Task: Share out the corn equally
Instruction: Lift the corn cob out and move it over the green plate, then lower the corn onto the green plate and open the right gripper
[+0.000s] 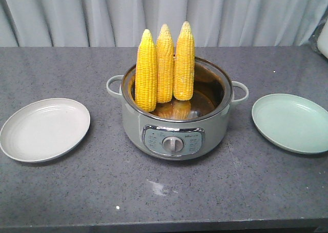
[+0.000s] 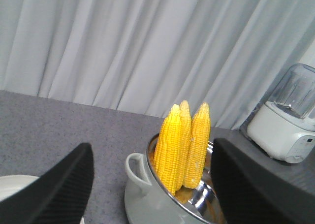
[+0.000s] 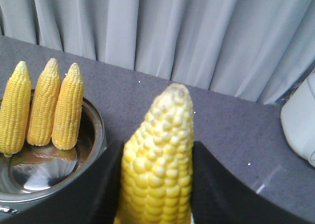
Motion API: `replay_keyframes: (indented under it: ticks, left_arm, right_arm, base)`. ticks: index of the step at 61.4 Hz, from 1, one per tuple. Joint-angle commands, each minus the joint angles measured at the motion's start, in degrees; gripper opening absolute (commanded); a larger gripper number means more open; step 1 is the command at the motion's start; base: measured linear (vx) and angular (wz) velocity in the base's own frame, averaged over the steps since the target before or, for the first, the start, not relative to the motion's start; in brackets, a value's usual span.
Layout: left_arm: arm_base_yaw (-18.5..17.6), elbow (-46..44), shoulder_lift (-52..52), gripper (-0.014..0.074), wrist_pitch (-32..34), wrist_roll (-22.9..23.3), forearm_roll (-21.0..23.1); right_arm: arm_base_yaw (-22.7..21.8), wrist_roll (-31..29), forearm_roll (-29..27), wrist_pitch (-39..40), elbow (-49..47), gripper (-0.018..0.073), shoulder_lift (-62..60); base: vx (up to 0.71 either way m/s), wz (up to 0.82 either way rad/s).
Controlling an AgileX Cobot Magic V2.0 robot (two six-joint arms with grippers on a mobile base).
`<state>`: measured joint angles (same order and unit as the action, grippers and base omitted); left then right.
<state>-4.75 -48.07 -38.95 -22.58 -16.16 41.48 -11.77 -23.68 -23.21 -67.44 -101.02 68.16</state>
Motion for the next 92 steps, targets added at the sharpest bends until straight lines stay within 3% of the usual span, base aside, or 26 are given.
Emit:
replay_keyframes:
  ticks: [1, 29, 41, 62, 74, 92]
  left_arm:
    - [-0.1, -3.9, -2.2, 0.0491, 2.2, -2.0, 1.6]
    - [-0.1, -4.1, -3.5, 0.0491, -1.8, -1.9, 1.3]
    - [-0.1, -4.1, -3.5, 0.0491, -3.3, -1.9, 1.3]
    - [-0.1, -4.1, -3.5, 0.0491, -4.3, -1.9, 1.3]
    - [-0.1, -4.1, -3.5, 0.0491, -4.3, -1.9, 1.3]
    - [-0.1, -4.1, -3.5, 0.0491, -4.3, -1.9, 1.4]
  right_arm:
    - [-0.3, 0.4, -0.4, 4.5, 0.9, 0.0, 2.8]
    - [-0.3, -0.7, -0.6, 11.2, 5.7, 0.0008, 30.1]
    - [-0.3, -0.7, 0.1, 14.6, 5.7, 0.001, 33.1]
    - [-0.3, 1.2, 5.9, 13.5, 5.7, 0.0043, 34.2]
    - [-0.3, 2.4, 6.9, 11.9, 5.7, 0.0132, 34.2]
    - [-0.3, 2.3, 7.5, 10.9, 5.7, 0.0396, 34.2]
  base:
    - [0.0, 0.0]
    - [0.0, 0.0]
    - [0.0, 0.0]
    - [0.0, 0.0]
    - [0.0, 0.0]
    - [0.0, 0.0]
